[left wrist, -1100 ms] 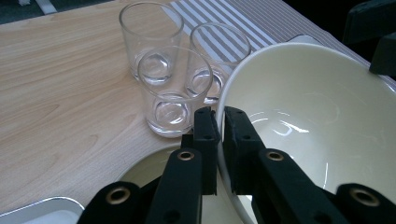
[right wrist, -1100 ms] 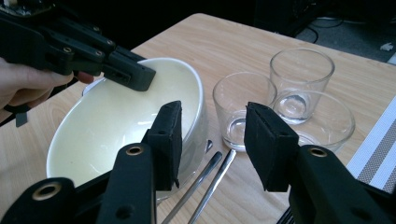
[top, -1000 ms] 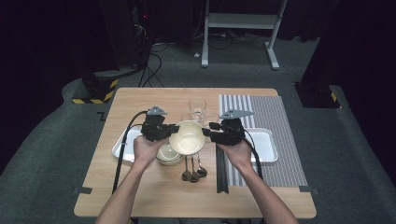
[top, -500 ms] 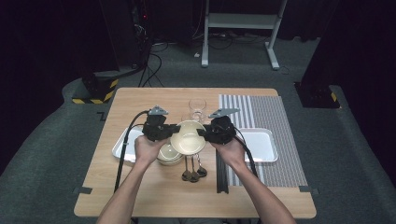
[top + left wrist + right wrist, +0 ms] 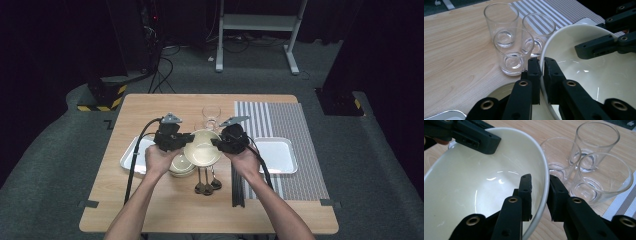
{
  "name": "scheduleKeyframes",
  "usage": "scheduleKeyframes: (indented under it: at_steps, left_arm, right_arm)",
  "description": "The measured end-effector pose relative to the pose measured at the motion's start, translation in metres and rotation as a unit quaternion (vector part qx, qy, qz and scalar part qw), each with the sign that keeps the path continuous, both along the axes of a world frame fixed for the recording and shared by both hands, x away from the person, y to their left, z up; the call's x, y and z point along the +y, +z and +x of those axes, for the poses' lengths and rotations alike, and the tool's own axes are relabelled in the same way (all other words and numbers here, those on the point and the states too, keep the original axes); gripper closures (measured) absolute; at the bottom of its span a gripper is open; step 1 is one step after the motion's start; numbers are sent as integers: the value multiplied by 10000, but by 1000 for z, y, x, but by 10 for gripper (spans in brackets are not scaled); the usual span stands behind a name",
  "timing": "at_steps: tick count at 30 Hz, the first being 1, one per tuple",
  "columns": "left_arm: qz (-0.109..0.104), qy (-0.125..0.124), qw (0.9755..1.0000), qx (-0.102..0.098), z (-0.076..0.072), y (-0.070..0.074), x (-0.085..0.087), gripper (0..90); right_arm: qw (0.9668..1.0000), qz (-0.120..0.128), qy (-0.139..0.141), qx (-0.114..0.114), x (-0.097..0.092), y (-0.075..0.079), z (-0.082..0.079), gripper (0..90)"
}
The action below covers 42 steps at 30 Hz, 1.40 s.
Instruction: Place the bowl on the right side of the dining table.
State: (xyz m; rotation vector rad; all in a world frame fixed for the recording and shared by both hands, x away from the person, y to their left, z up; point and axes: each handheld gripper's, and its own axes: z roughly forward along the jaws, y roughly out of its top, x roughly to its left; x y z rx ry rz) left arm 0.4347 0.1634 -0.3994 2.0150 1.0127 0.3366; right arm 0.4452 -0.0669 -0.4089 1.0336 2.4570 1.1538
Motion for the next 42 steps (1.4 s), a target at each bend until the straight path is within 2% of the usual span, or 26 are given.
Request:
scheduleKeyframes:
  at_steps: [10, 19, 25, 30, 34, 42]
  left_arm:
    - [81, -23, 9999, -57, 0, 2, -6, 836]
    - [140, -8, 9998, -107, -1, 2, -13, 834]
    - [105, -47, 9999, -58, 0, -3, -17, 833]
    - [63, -91, 9999, -38, 1, -4, -19, 821]
    - [56, -44, 9999, -119, 1, -3, -18, 745]
    - [46, -77, 9998, -174, 0, -1, -15, 628]
  right_arm:
    - [9998, -150, -92, 4, -1, -2, 2, 813]
    - [9996, -112, -263, -16, -5, -1, 4, 834]
    - [9995, -164, -279, -8, -10, -1, 4, 833]
    - [9995, -92, -286, 33, -14, -3, 5, 832]
    - [9995, -152, -289, -41, -16, -5, 3, 830]
    - [9995, -68, -301, 92, -22, -10, 5, 829]
